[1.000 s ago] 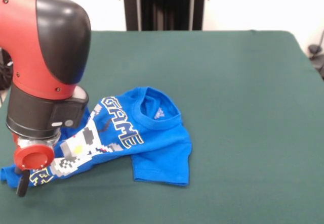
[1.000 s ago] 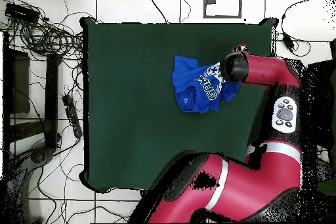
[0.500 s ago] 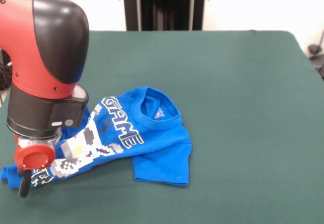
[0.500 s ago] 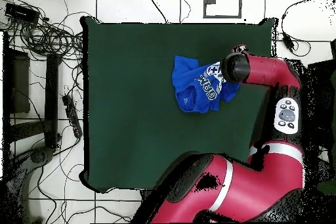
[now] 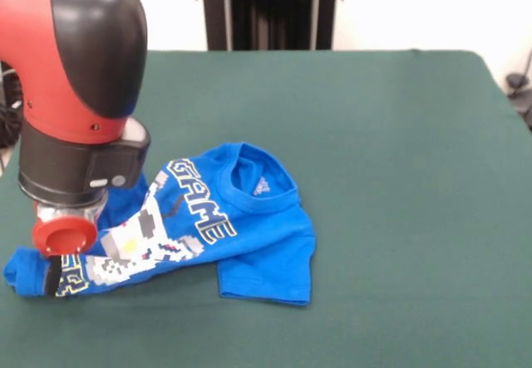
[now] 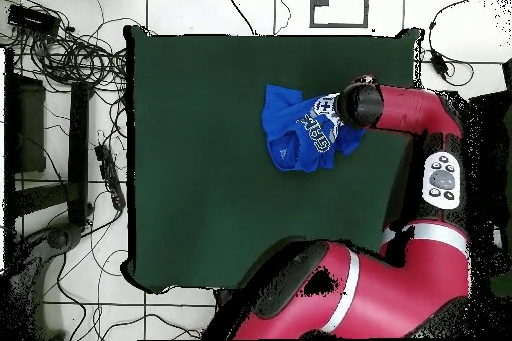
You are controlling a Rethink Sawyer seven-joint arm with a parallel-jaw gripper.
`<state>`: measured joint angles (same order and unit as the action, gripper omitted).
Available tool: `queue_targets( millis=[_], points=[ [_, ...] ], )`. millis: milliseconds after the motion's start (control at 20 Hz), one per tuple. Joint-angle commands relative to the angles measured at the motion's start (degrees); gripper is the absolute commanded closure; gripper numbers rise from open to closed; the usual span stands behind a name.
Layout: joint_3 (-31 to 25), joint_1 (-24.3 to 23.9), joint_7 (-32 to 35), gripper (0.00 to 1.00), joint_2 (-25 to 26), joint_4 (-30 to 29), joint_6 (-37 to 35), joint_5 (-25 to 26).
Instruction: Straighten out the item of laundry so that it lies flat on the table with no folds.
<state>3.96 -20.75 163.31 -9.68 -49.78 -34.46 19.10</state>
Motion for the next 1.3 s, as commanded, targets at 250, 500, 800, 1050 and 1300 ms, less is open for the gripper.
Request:
queue_targets(
  millis=[250, 500, 800, 1050, 1300],
  points=[
    [-6.2, -1.3, -25.0, 0.0, -1.3, -9.0, -15.3, 3.3],
    [-6.8, -1.3, -24.9, 0.0, 1.2, -7.2, -14.5, 3.6],
    [-6.2, -0.8, -23.8, 0.0, 1.2, -7.9, -13.3, 2.8],
    [-6.7, -1.0, -25.1, 0.0, 1.5, -7.6, -11.7, 3.2],
    [-7.8, -1.6, -25.6, 0.0, 2.3, -7.5, -9.0, 3.5]
  ],
)
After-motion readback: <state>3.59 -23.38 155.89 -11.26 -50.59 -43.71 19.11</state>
